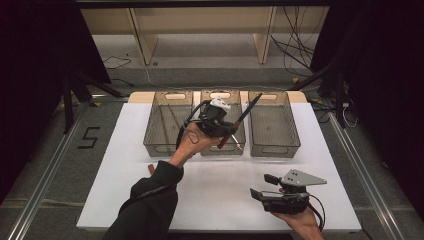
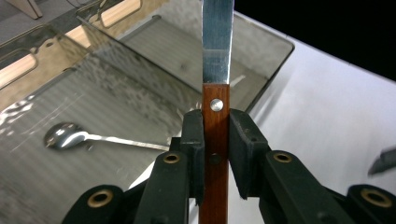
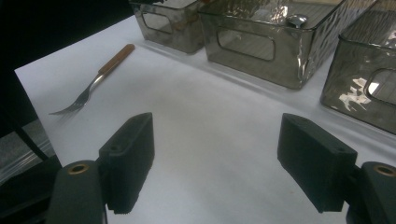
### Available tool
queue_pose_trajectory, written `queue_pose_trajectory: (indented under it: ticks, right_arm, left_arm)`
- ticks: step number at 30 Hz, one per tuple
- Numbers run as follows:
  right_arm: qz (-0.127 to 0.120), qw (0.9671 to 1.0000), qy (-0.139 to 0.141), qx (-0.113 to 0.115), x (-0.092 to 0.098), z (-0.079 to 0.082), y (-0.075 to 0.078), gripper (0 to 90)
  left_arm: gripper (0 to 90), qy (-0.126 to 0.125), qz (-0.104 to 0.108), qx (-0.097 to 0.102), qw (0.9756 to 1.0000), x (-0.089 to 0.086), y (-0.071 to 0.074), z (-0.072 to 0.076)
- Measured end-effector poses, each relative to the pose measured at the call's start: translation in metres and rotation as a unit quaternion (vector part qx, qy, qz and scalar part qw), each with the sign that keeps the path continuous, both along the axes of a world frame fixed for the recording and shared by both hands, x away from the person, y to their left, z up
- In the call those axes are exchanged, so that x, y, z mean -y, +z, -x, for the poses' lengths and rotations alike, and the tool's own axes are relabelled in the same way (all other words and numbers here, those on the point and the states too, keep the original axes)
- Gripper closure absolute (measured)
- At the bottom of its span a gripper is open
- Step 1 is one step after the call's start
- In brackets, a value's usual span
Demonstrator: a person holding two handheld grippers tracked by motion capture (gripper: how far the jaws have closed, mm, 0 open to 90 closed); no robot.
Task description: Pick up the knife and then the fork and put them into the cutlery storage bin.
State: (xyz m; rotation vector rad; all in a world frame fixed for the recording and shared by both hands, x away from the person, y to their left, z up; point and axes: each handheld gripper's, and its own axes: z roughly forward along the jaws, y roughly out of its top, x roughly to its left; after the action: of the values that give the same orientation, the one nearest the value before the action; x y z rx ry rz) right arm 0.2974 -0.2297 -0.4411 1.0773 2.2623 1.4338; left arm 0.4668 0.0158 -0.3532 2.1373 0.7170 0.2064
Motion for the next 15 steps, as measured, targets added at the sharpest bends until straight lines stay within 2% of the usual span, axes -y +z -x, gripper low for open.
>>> queue_pose_trajectory:
  ticks: [1, 6, 9, 15]
  right_arm:
    - [0.001, 1.0, 0.001, 0.0, -0.001, 0.0, 0.0, 28.1]
    - [-0.001, 1.0, 0.004, 0.001, -0.002, 0.001, 0.0, 28.1]
    - [0.001, 1.0, 0.008, 0.0, -0.002, 0.001, -0.001, 28.1]
    - [-0.003, 1.0, 0.008, -0.001, -0.001, 0.001, -0.001, 28.1]
  left_arm:
    - [76.3, -0.001, -0.002, -0.004, 1.0, 0.008, -0.002, -0.005]
    - [76.2, 0.001, -0.004, -0.003, 1.0, 0.018, -0.003, -0.012]
    - [76.2, 0.005, 0.009, -0.01, 0.9999, 0.025, -0.002, -0.02]
    - [76.3, 0.008, 0.013, -0.01, 0.9998, 0.038, -0.001, -0.028]
